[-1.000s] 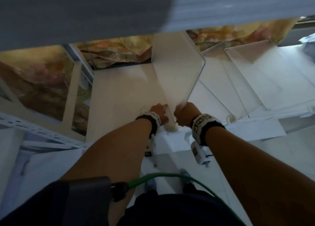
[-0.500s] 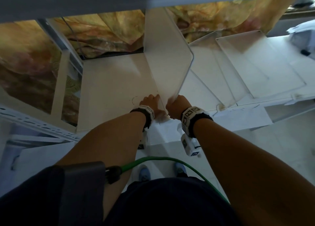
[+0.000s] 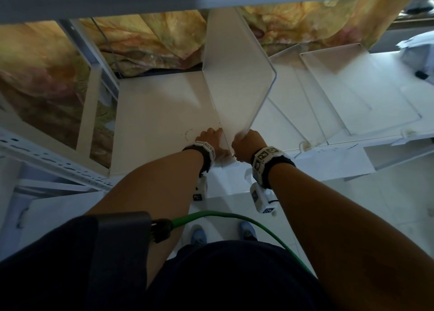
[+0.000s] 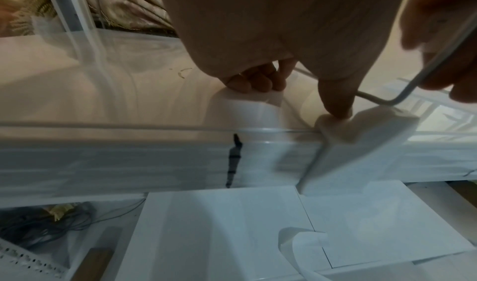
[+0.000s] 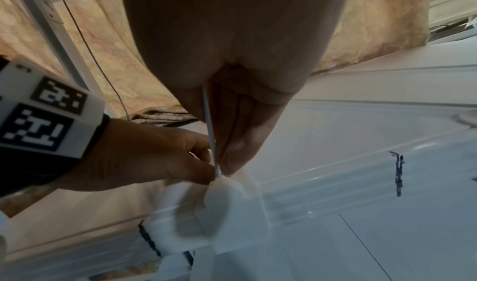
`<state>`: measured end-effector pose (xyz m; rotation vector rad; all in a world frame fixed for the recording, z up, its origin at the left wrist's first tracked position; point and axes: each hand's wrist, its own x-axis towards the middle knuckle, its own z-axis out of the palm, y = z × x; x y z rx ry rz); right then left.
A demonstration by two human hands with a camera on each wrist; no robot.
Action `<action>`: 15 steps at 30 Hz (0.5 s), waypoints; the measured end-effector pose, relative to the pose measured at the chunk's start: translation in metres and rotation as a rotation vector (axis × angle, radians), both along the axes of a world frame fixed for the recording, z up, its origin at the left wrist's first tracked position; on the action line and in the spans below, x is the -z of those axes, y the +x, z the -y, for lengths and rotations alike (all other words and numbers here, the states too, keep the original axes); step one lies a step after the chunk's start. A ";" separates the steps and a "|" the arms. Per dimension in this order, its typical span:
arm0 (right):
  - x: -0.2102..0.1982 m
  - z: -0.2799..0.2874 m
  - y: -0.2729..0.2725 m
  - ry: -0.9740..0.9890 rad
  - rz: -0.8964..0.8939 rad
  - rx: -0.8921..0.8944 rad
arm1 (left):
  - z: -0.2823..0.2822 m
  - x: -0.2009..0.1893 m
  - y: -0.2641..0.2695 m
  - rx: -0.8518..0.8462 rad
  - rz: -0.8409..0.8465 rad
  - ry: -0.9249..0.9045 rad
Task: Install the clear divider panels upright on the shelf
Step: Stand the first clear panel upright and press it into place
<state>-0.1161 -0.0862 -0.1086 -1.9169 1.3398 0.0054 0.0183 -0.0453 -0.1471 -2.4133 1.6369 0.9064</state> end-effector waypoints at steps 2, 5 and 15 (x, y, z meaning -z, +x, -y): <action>0.001 -0.001 0.000 -0.008 -0.004 -0.008 | 0.000 0.000 -0.001 -0.001 0.002 -0.003; 0.004 -0.001 -0.002 -0.017 -0.004 -0.006 | 0.000 0.000 -0.001 -0.006 0.004 -0.007; 0.002 -0.005 -0.003 -0.103 -0.035 -0.086 | -0.004 0.002 -0.004 -0.018 0.016 -0.030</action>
